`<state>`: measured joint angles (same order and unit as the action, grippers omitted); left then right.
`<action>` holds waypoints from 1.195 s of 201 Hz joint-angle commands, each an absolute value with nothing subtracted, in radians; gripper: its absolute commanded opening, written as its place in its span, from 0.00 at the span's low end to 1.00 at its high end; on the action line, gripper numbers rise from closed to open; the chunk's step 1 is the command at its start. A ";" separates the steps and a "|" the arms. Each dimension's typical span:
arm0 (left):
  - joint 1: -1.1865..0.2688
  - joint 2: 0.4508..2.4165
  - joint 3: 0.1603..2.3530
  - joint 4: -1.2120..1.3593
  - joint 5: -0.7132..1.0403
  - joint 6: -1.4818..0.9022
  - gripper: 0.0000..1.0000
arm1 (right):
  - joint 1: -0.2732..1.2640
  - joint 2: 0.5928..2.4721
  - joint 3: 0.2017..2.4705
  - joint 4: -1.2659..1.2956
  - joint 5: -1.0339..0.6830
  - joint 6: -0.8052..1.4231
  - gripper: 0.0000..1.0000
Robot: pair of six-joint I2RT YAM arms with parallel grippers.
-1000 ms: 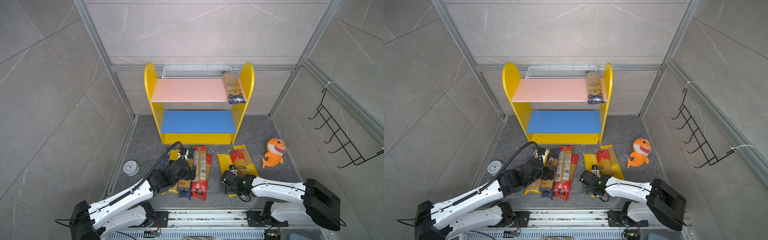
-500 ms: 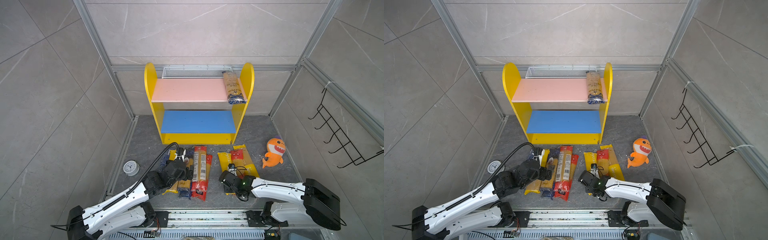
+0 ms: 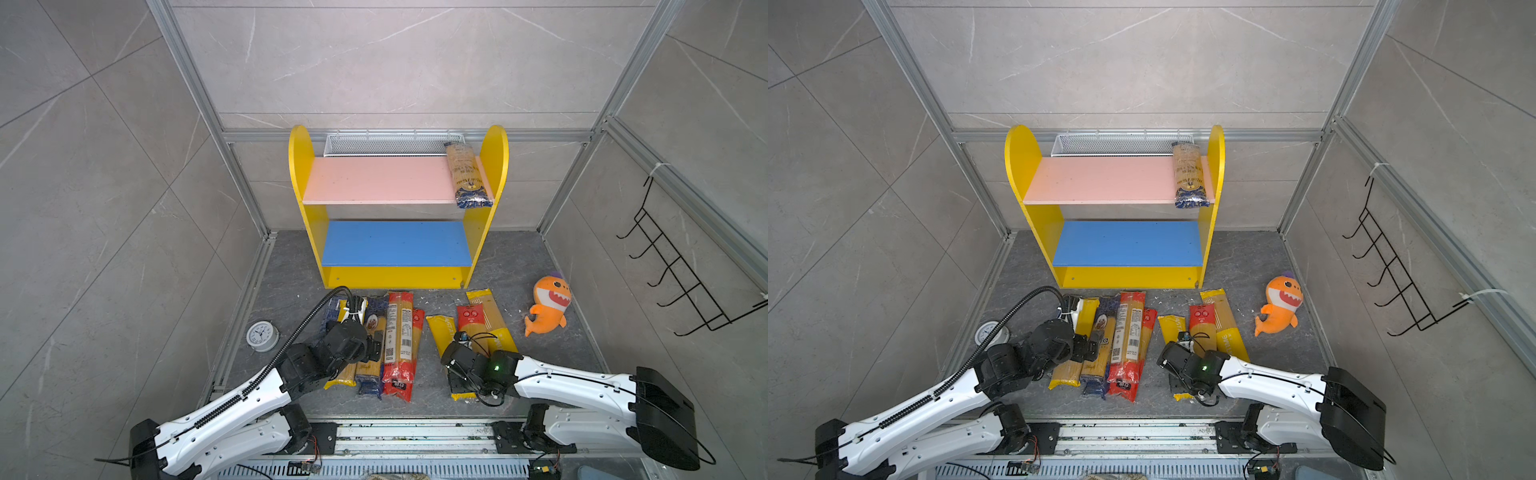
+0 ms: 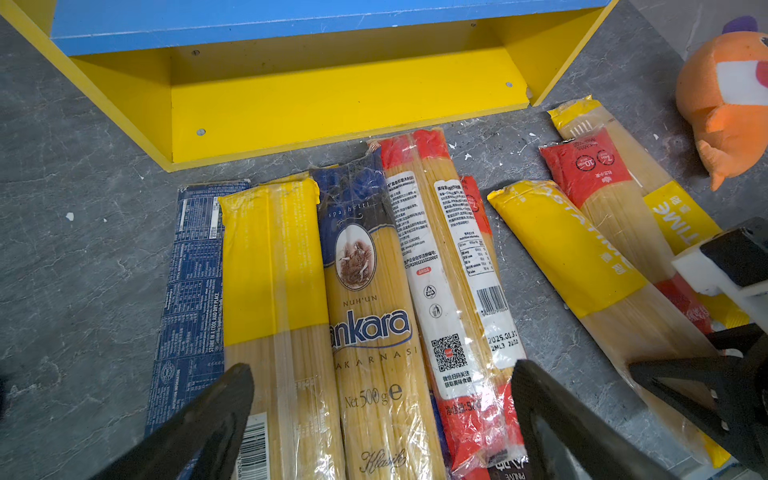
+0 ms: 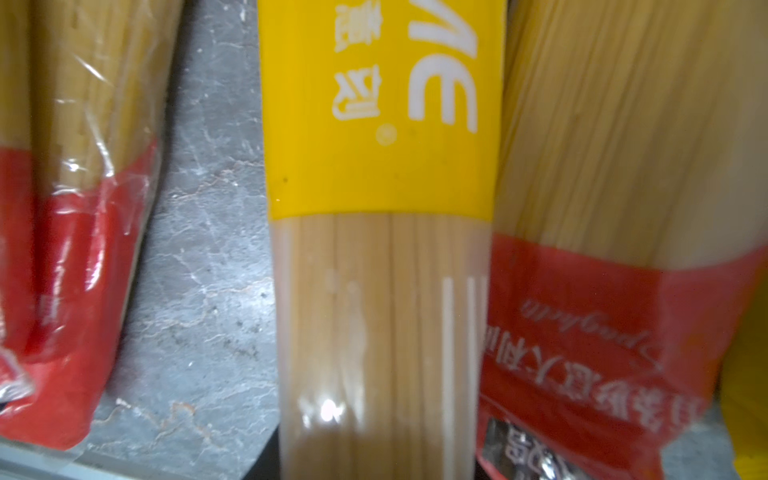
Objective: Place and organize the pasta boxes and bags onto the shelf
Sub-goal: 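Grasp the yellow PASTATIME spaghetti bag with the right gripper, then lift the yellow PASTATIME bag with the right gripper above the pink shelf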
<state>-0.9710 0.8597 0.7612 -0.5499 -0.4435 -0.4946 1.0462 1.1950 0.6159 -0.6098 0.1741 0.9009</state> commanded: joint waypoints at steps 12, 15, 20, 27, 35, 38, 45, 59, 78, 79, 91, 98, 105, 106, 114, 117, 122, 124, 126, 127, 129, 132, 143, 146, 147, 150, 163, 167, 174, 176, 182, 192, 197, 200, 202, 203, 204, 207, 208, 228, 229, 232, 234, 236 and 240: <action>-0.973 0.842 0.796 -0.568 -0.467 -0.504 1.00 | 1.060 1.197 0.677 -0.591 0.201 0.881 0.08; -0.974 0.841 0.797 -0.569 -0.468 -0.503 1.00 | 1.061 1.194 0.678 -0.587 0.195 0.881 0.04; -0.974 0.839 0.798 -0.573 -0.468 -0.503 1.00 | 1.061 1.187 0.679 -0.582 0.188 0.878 0.00; -0.973 0.836 0.800 -0.577 -0.468 -0.503 1.00 | 1.062 1.179 0.684 -0.576 0.179 0.875 0.00; -0.974 0.832 0.805 -0.582 -0.481 -0.502 1.00 | 1.061 1.166 0.688 -0.570 0.169 0.870 0.00; -0.973 0.830 0.806 -0.584 -0.491 -0.502 1.00 | 1.061 1.161 0.691 -0.568 0.164 0.868 0.00; -0.974 0.827 0.811 -0.589 -0.498 -0.500 1.00 | 1.061 1.147 0.697 -0.568 0.158 0.864 0.00; -0.973 0.819 0.820 -0.602 -0.505 -0.500 1.00 | 1.061 1.121 0.710 -0.562 0.140 0.859 0.00; -0.972 0.812 0.835 -0.625 -0.522 -0.500 1.00 | 1.061 1.071 0.724 -0.536 0.094 0.857 0.00; -0.972 0.812 0.835 -0.626 -0.524 -0.500 1.00 | 1.061 1.068 0.725 -0.533 0.092 0.858 0.00; -0.974 0.808 0.844 -0.641 -0.534 -0.500 1.00 | 1.060 1.035 0.740 -0.523 0.070 0.854 0.00; -0.973 0.803 0.849 -0.649 -0.539 -0.501 1.00 | 1.060 1.016 0.754 -0.525 0.058 0.850 0.00; -0.974 0.800 0.853 -0.655 -0.544 -0.499 1.00 | 1.061 0.999 0.772 -0.530 0.048 0.844 0.00; -0.973 0.800 0.854 -0.656 -0.544 -0.500 1.00 | 1.061 0.997 0.774 -0.530 0.047 0.843 0.00; -0.973 0.798 0.862 -0.663 -0.549 -0.500 1.00 | 1.061 0.980 0.796 -0.539 0.039 0.837 0.00; -0.973 0.797 0.863 -0.665 -0.550 -0.500 1.00 | 1.061 0.974 0.807 -0.543 0.035 0.834 0.00; -0.973 0.797 0.867 -0.670 -0.553 -0.500 1.00 | 1.061 0.965 0.823 -0.551 0.029 0.828 0.00; -0.974 0.796 0.869 -0.672 -0.554 -0.500 1.00 | 1.061 0.961 0.829 -0.555 0.028 0.826 0.00; -0.973 0.796 0.871 -0.675 -0.556 -0.500 1.00 | 1.061 0.958 0.836 -0.558 0.026 0.824 0.00; -0.973 0.796 0.872 -0.676 -0.556 -0.500 1.00 | 1.061 0.956 0.839 -0.561 0.025 0.823 0.00; -0.973 0.796 0.874 -0.678 -0.557 -0.500 1.00 | 1.061 0.954 0.847 -0.564 0.022 0.819 0.00; -0.973 0.796 0.876 -0.679 -0.559 -0.500 1.00 | 1.061 0.949 0.858 -0.571 0.019 0.814 0.00; -0.973 0.793 0.889 -0.687 -0.564 -0.499 1.00 | 1.061 0.937 0.898 -0.600 0.012 0.795 0.00; -0.973 0.793 0.892 -0.689 -0.566 -0.499 1.00 | 1.062 0.935 0.910 -0.609 0.011 0.789 0.00; -0.973 0.794 0.893 -0.689 -0.566 -0.499 1.00 | 1.062 0.934 0.914 -0.613 0.011 0.787 0.00; -0.973 0.793 0.895 -0.690 -0.566 -0.499 1.00 | 1.062 0.931 0.927 -0.621 0.009 0.781 0.00; -0.973 0.793 0.907 -0.693 -0.569 -0.494 1.00 | 1.061 0.921 0.984 -0.662 0.013 0.754 0.00; -0.973 0.794 0.911 -0.694 -0.570 -0.493 1.00 | 1.061 0.919 1.003 -0.674 0.015 0.746 0.00; -0.972 0.796 0.920 -0.695 -0.571 -0.490 1.00 | 1.062 0.916 1.036 -0.692 0.019 0.734 0.00; -0.973 0.796 0.922 -0.695 -0.572 -0.489 1.00 | 1.062 0.914 1.049 -0.699 0.022 0.727 0.00; -0.973 0.798 0.928 -0.695 -0.572 -0.485 1.00 | 1.061 0.913 1.078 -0.714 0.028 0.713 0.00; -0.973 0.805 0.943 -0.696 -0.574 -0.477 1.00 | 1.061 0.913 1.129 -0.736 0.033 0.688 0.00; -0.972 0.809 0.952 -0.696 -0.576 -0.474 1.00 | 1.062 0.914 1.156 -0.745 0.039 0.674 0.00; -0.973 0.810 0.955 -0.696 -0.576 -0.472 1.00 | 1.061 0.916 1.171 -0.752 0.047 0.666 0.00; -0.974 0.812 0.959 -0.696 -0.575 -0.470 1.00 | 1.061 0.917 1.182 -0.754 0.052 0.661 0.00; -0.973 0.814 0.960 -0.696 -0.575 -0.469 1.00 | 1.061 0.918 1.186 -0.755 0.054 0.659 0.00; -0.973 0.816 0.962 -0.696 -0.575 -0.468 1.00 | 1.061 0.919 1.192 -0.756 0.056 0.657 0.00; -0.973 0.818 0.966 -0.696 -0.575 -0.465 1.00 | 1.061 0.922 1.208 -0.760 0.060 0.648 0.00; -0.973 0.819 0.969 -0.696 -0.575 -0.463 1.00 | 1.061 0.924 1.215 -0.761 0.061 0.644 0.00; -0.973 0.843 0.998 -0.690 -0.575 -0.446 1.00 | 1.060 0.961 1.330 -0.786 0.112 0.585 0.00; -0.973 0.844 1.000 -0.689 -0.575 -0.445 1.00 | 1.060 0.964 1.338 -0.786 0.114 0.582 0.00; -0.973 0.848 1.005 -0.689 -0.574 -0.444 1.00 | 1.061 0.971 1.356 -0.790 0.123 0.572 0.00; -0.973 0.851 1.007 -0.688 -0.574 -0.442 1.00 | 1.061 0.978 1.371 -0.792 0.127 0.566 0.00; -0.973 0.854 1.010 -0.687 -0.574 -0.441 1.00 | 1.061 0.985 1.383 -0.794 0.132 0.561 0.00; -0.973 0.859 1.015 -0.686 -0.573 -0.438 1.00 | 1.061 0.999 1.410 -0.796 0.143 0.549 0.00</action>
<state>-0.9710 0.8337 0.9615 -0.6907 -0.5495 -0.4808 1.0565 0.9680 1.2411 -0.8669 0.0414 0.6750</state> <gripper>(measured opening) 0.997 0.374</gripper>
